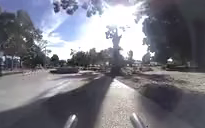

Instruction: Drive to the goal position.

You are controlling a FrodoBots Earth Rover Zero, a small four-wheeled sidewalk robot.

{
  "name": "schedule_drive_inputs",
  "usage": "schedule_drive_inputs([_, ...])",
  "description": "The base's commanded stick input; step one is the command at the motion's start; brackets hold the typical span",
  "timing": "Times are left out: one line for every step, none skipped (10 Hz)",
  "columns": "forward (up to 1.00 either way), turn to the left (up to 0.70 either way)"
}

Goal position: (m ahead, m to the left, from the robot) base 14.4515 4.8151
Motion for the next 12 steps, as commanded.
schedule_drive_inputs([0.0, 0.0])
schedule_drive_inputs([0.0, 0.0])
schedule_drive_inputs([0.0, 0.0])
schedule_drive_inputs([0.0, 0.0])
schedule_drive_inputs([0.77, 0.0])
schedule_drive_inputs([1.0, 0.0])
schedule_drive_inputs([1.0, 0.0])
schedule_drive_inputs([1.0, 0.0])
schedule_drive_inputs([1.0, 0.01])
schedule_drive_inputs([1.0, 0.4])
schedule_drive_inputs([1.0, 0.06])
schedule_drive_inputs([1.0, 0.0])
